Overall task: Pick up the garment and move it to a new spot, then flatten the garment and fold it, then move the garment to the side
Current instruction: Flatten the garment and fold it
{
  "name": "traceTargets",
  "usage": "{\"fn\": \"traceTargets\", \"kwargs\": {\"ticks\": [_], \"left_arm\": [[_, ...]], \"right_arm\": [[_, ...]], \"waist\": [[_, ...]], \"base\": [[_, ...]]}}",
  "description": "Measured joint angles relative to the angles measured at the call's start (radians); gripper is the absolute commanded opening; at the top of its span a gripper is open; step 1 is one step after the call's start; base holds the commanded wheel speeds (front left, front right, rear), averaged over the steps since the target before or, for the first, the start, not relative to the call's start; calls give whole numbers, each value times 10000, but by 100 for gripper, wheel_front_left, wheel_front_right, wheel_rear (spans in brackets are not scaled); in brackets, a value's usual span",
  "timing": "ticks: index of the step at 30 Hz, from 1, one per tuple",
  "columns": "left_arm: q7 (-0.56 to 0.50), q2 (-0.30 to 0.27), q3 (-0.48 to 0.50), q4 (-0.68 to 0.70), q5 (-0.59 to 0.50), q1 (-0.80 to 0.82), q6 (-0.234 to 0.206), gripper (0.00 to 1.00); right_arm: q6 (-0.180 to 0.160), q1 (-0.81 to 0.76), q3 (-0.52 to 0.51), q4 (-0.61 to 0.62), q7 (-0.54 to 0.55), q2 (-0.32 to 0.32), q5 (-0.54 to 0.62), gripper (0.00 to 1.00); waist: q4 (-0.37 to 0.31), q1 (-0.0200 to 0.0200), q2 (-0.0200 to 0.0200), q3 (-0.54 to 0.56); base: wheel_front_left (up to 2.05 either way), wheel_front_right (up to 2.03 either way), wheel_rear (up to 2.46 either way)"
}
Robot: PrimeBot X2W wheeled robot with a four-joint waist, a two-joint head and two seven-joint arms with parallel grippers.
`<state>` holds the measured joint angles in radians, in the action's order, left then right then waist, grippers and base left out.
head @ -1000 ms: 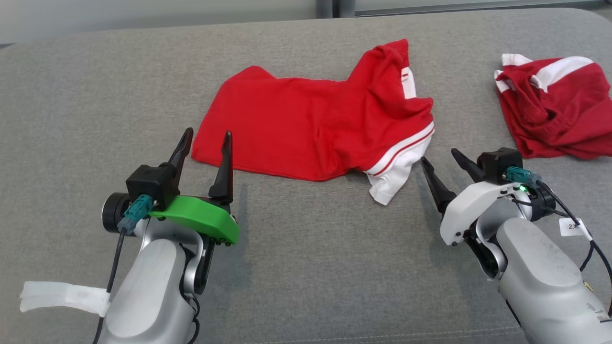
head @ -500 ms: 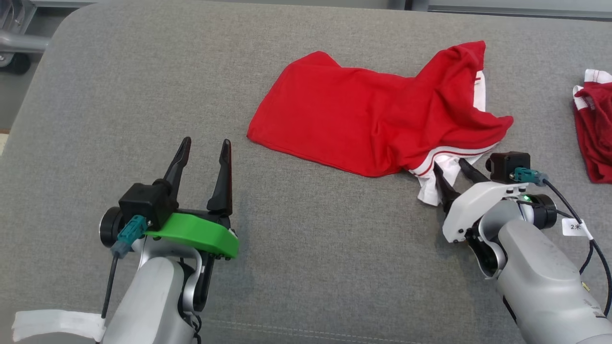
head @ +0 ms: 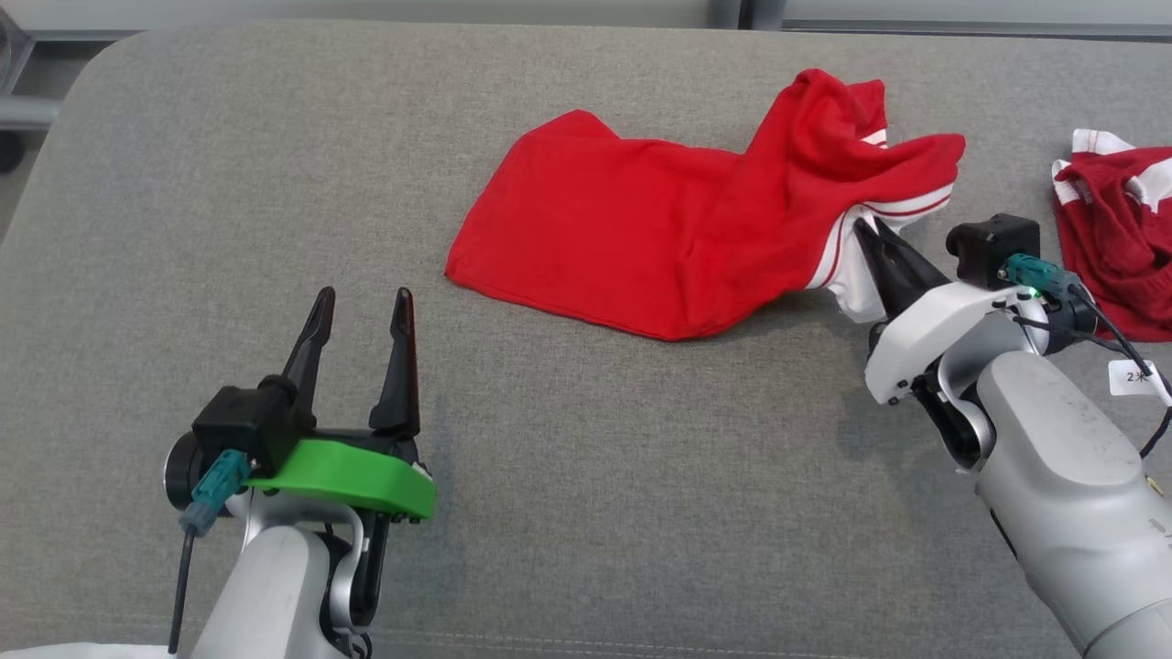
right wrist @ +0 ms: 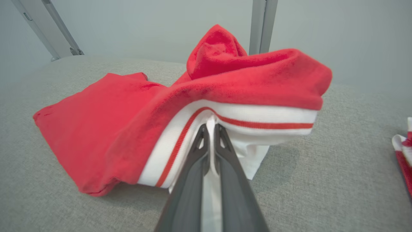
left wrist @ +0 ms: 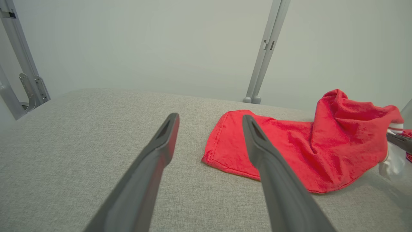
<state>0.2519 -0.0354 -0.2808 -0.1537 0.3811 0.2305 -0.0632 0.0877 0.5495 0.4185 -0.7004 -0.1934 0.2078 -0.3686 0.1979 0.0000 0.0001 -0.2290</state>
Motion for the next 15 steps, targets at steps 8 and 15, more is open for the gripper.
{"fn": "traceTargets", "kwargs": {"ticks": [8, 15], "left_arm": [[0, -12, 326, 207, 0, -578, -79, 100], [0, -15, 205, 393, -65, -892, -79, 100]], "right_arm": [[-15, 71, 132, 765, 59, 765, 426, 0], [-86, -552, 190, 989, 1218, 1156, 420, 0]], "waist": [[-463, 0, 0, 425], [-757, 0, 0, 849]], "base": [[0, 0, 0], [0, 0, 0]]}}
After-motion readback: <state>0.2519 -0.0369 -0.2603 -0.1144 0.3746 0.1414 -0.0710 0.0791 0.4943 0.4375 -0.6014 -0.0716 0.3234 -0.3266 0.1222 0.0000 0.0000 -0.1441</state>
